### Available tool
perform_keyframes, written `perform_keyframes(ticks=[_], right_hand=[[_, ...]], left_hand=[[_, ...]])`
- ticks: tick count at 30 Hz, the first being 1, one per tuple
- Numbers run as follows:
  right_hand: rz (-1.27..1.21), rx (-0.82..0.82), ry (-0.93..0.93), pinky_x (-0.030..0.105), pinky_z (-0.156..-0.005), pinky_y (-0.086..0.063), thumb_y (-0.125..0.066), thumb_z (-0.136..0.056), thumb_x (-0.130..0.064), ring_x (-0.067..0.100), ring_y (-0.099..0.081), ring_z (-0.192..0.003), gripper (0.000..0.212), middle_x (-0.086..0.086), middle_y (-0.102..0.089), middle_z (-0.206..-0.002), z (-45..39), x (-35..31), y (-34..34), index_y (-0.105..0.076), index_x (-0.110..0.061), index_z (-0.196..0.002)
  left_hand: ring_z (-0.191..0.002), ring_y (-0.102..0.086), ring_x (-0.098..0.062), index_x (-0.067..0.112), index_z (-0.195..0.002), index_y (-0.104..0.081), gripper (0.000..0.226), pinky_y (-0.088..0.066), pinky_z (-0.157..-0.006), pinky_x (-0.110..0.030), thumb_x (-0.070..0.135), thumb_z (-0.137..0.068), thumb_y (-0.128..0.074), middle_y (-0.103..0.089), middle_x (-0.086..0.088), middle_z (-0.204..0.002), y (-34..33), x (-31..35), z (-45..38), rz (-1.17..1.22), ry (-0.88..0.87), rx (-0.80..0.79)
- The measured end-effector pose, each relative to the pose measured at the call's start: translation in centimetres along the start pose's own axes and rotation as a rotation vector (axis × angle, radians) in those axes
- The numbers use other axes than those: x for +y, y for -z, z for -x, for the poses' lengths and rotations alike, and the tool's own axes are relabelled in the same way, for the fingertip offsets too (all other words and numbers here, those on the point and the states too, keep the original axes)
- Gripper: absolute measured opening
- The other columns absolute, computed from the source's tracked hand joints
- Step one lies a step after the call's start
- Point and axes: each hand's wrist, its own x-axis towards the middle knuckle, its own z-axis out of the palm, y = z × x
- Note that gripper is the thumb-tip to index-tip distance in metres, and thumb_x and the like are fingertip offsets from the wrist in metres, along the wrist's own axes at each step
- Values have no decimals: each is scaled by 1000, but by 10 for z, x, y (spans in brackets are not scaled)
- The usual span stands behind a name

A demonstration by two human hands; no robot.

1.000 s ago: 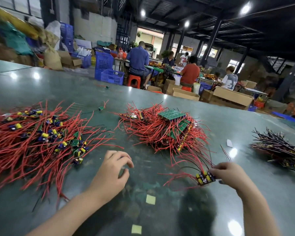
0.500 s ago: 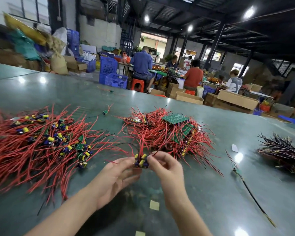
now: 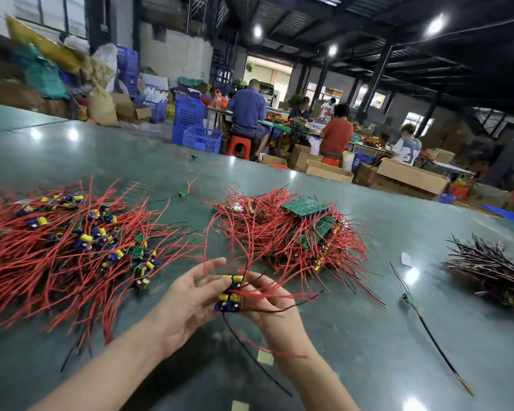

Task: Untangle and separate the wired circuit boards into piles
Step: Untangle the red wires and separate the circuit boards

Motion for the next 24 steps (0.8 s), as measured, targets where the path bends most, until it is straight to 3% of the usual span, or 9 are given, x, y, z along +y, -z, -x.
perform_keyframes(ticks=[6,9,11,15,19,24], right_hand=[[-42,5,-20,32,-61,-58,-52,-82,12,19,-67,-61,17,11,-71,-73,-1,-1,3,-62,0,-88],[176,2,-27,28,-69,-54,-53,-77,19,15,-64,-69,28,8,-69,-79,-3,0,9,-64,-4,-89],[360,-21,-63,20,-68,-51,-59,-69,10,8,-60,-69,28,5,-65,-79,-2,2,10,-63,-8,-89],[397,-47,-73,18,-63,-46,-61,-79,8,6,-54,-61,25,0,-64,-70,-1,7,10,-65,-16,-86],[385,-33,23,17,-68,-48,-66,-80,1,2,-60,-67,19,-8,-69,-71,1,11,9,-65,-18,-85],[499,-14,61,15,-58,-44,-62,-82,7,1,-58,-57,32,-6,-68,-60,-1,9,13,-68,-20,-67]], left_hand=[[-73,-68,-20,13,-109,-64,45,-57,-63,-33,8,-64,-69,-66,-12,-92,3,0,0,2,-9,-40],[-72,-68,-20,12,-107,-64,40,-57,-60,-29,8,-67,-66,-69,-12,-95,2,-1,-1,50,15,-5],[-63,-70,-17,11,-102,-66,31,-58,-55,-25,6,-71,-64,-73,-9,-85,2,-2,-3,104,38,48],[-55,-69,-18,7,-95,-65,17,-57,-52,-23,0,-80,-58,-74,-10,-75,1,-2,-4,149,38,89],[-60,-70,-20,5,-98,-63,29,-58,-54,-25,4,-70,-61,-74,-10,-78,0,-3,-3,146,19,64],[-64,-69,-16,9,-92,-61,30,-55,-52,-26,8,-63,-67,-73,-8,-80,0,-5,-3,6,11,30]])
